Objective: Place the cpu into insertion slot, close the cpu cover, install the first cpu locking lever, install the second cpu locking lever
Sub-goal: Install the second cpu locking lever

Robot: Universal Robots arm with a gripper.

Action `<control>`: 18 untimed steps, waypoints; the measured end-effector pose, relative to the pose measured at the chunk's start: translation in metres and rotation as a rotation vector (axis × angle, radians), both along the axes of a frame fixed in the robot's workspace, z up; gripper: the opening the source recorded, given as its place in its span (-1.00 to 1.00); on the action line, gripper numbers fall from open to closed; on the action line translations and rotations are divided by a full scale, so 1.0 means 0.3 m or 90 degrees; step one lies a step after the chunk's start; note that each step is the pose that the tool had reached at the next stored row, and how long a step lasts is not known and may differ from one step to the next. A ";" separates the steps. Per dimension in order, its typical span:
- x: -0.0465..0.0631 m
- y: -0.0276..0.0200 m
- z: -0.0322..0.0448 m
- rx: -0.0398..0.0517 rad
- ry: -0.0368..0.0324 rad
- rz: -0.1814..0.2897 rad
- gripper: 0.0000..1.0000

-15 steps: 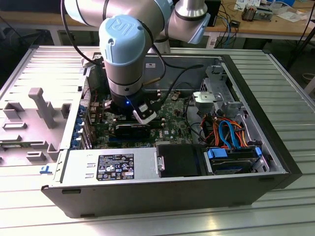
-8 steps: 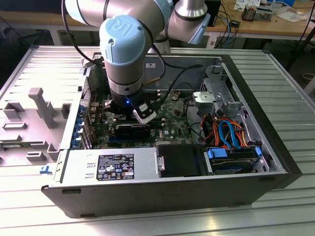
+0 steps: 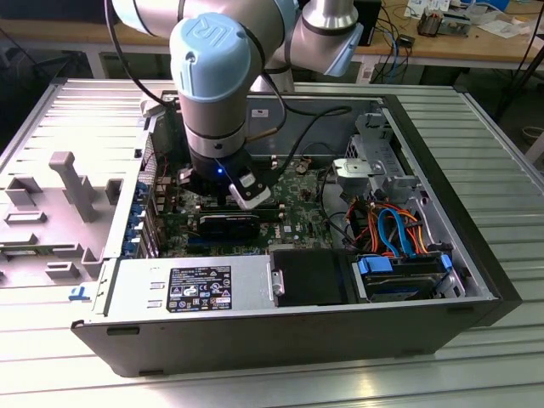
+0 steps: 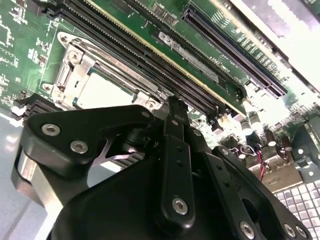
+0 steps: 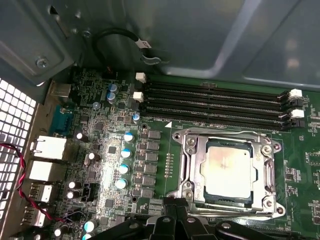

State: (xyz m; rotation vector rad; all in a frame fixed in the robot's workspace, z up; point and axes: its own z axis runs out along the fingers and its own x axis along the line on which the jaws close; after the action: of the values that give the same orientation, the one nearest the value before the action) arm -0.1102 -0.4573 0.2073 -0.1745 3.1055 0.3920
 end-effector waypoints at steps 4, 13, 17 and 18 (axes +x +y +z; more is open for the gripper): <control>0.001 0.000 -0.004 0.0002 0.0004 0.000 -0.79; 0.001 0.008 -0.029 0.0060 0.0010 0.000 -0.79; 0.001 0.003 -0.031 0.0067 0.0007 0.000 -0.79; 0.001 0.002 -0.032 0.0066 0.0008 0.000 -0.79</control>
State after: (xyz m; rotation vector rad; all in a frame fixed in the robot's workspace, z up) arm -0.1100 -0.4566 0.1978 -0.1732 3.1041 0.4081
